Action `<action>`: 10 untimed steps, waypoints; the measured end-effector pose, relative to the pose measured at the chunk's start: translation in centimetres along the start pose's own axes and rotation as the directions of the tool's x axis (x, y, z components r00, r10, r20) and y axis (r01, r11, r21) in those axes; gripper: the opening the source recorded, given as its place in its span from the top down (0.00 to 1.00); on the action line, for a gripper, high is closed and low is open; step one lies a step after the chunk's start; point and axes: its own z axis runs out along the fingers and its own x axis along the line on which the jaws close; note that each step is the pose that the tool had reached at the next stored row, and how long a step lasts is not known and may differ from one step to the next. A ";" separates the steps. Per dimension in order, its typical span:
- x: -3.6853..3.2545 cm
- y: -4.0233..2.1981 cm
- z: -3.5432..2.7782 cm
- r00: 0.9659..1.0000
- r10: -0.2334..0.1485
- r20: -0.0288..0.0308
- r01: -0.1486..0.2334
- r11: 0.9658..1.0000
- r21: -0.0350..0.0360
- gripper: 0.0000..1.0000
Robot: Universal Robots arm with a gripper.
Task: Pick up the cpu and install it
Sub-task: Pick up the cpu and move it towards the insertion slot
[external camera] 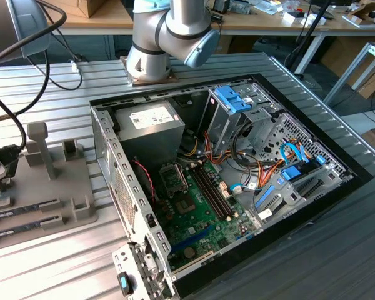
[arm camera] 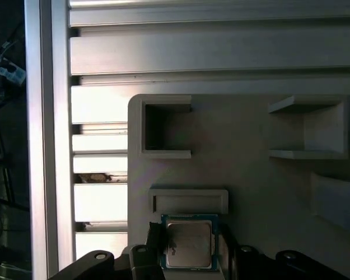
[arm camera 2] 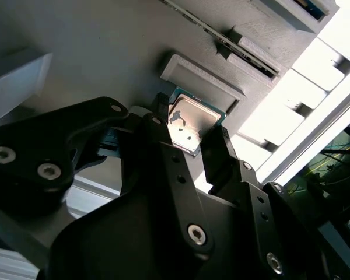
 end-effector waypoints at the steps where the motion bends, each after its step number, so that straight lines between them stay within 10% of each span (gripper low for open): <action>1: 0.00 0.00 -0.03 1.000 0.000 0.000 0.000 1.000 0.000 0.53; 10: 0.01 0.00 -0.34 1.000 0.000 0.000 0.000 1.000 0.000 0.53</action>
